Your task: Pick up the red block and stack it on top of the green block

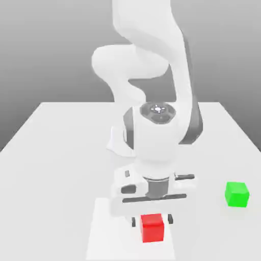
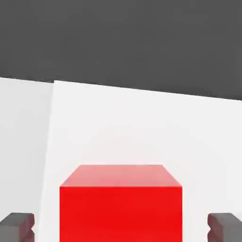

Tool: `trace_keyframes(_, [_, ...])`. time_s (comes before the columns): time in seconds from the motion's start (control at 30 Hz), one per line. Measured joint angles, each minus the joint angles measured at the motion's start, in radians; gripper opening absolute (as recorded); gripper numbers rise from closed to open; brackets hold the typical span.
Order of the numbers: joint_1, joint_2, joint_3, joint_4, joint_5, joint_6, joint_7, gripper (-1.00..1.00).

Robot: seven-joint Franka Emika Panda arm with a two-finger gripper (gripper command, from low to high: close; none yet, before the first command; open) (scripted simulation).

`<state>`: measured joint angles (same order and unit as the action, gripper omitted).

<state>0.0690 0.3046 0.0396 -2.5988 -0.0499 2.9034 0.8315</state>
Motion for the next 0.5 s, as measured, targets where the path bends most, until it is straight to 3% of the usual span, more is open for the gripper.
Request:
trace_keyframes(0.17, [-0.001,0.003,0.0,0.0,-0.002,0.003,0.002,-1.0])
trace_keyframes(0.37, [-0.004,-0.18,0.022,-0.027,0.033,-0.153,-0.011,-1.0])
trace_keyframes(0.5, [0.073,-0.217,0.077,-0.032,0.057,-0.183,0.115,-1.0])
